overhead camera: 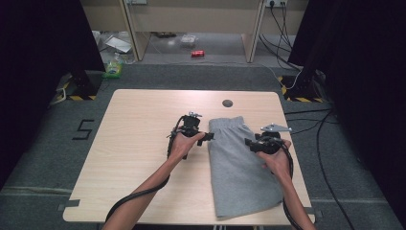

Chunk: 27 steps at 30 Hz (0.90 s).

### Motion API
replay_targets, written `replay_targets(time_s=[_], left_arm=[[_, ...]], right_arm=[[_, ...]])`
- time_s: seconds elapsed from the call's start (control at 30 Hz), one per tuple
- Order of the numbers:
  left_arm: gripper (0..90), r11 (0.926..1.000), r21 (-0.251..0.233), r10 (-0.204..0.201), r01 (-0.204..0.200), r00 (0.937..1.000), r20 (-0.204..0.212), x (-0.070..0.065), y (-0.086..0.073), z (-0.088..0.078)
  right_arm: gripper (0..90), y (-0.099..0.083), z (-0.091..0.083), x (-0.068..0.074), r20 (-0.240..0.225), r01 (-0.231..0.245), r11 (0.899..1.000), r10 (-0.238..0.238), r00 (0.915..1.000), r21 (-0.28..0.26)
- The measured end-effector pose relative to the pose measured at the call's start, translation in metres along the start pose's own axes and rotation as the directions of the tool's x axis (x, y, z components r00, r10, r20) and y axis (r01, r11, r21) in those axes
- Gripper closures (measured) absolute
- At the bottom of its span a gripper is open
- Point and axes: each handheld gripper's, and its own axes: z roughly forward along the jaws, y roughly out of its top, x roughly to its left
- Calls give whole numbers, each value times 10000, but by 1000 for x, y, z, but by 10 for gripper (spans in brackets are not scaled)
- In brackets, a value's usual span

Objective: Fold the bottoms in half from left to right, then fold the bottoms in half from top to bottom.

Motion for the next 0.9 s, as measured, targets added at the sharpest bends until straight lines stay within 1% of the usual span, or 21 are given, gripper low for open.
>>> replay_targets(time_s=[0.07, 0.2, 0.3, 0.53, 0.63, 0.7, 0.83, 0.9], left_arm=[[195, 10000, 24, -1, 1, 10000, -76, 0, 0, 2], [188, 9999, 104, -68, 69, 9999, -86, 1, 2, 6], [180, 9999, 81, -115, 116, 9999, -89, 1, 3, 8], [175, 9999, 42, -153, 153, 9999, -53, -3, 8, 14], [175, 9996, 39, -279, 279, 9996, -90, -4, 9, 20], [174, 9993, 93, -367, 368, 9993, -120, -3, 10, 24], [174, 9984, 33, -561, 562, 9983, -151, -1, 10, 28], [175, 9984, 18, -573, 574, 9981, -230, 0, 10, 29]], right_arm=[[457, 2, 4, -2, 41, -35, 10000, 35, 10000, 14], [455, 4, 10, -5, 96, -65, 10000, 65, 9999, 55], [453, 7, 13, -9, 147, -201, 9998, 201, 9997, 16], [452, 17, 22, -18, 326, -296, 9996, 295, 9990, 18], [451, 23, 29, -22, 320, -342, 9994, 341, 9989, 34], [451, 26, 34, -24, 349, -232, 9997, 229, 9991, 69], [445, 32, 45, -25, 264, -97, 9998, 92, 9996, 186], [436, 35, 51, -24, 203, -77, 9997, 73, 9998, 225]])
